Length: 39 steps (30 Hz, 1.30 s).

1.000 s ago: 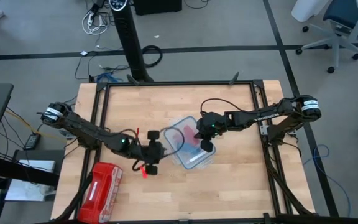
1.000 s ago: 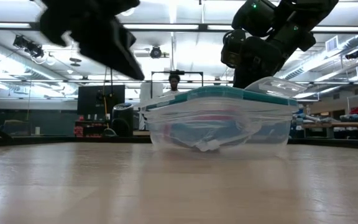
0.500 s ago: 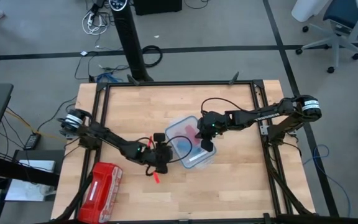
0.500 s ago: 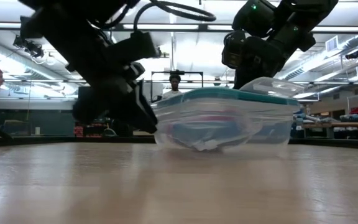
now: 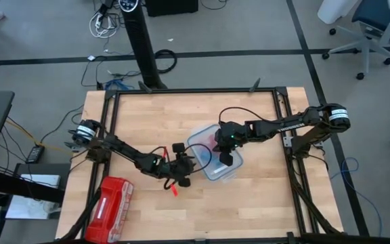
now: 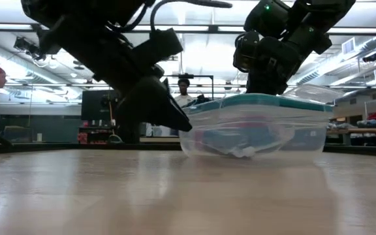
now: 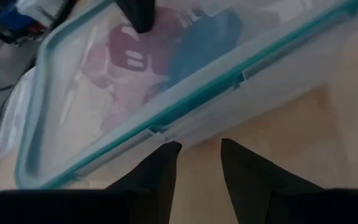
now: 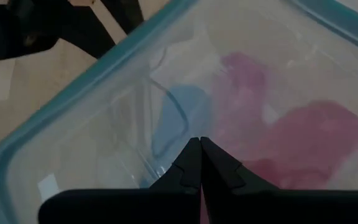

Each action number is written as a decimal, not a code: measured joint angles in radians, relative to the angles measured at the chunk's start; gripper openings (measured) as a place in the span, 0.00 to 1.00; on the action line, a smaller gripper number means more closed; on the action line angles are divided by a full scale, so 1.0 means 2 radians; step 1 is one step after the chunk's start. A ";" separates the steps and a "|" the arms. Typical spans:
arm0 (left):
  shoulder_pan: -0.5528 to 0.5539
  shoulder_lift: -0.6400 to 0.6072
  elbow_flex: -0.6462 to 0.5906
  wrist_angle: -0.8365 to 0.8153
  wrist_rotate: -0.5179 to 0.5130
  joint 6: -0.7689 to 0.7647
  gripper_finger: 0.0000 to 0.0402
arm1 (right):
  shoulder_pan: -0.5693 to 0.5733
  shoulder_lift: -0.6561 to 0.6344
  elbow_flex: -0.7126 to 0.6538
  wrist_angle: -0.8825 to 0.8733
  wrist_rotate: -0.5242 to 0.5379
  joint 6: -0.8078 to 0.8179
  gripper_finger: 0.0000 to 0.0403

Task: Roll bandage
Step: Close the transparent container

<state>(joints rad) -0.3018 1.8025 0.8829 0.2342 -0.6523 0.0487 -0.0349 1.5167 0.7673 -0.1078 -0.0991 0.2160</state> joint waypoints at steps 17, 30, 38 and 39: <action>-0.018 0.000 0.012 -0.021 -0.006 -0.001 0.34 | -0.001 -0.025 0.000 -0.028 0.012 0.008 0.00; -0.014 -0.023 0.087 -0.131 -0.015 0.080 0.34 | -0.002 -0.023 0.000 -0.037 0.021 0.009 0.00; 0.034 -0.023 0.086 -0.144 0.077 0.149 0.34 | -0.003 -0.023 -0.001 -0.028 0.017 0.009 0.00; 0.040 -0.023 0.086 -0.143 0.088 0.162 0.34 | -0.003 -0.023 0.000 -0.026 0.015 0.009 0.00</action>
<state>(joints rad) -0.2222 1.7569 1.0542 -0.0525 -0.4756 0.3728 -0.0412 1.4712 0.7666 -0.1600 -0.0683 0.2344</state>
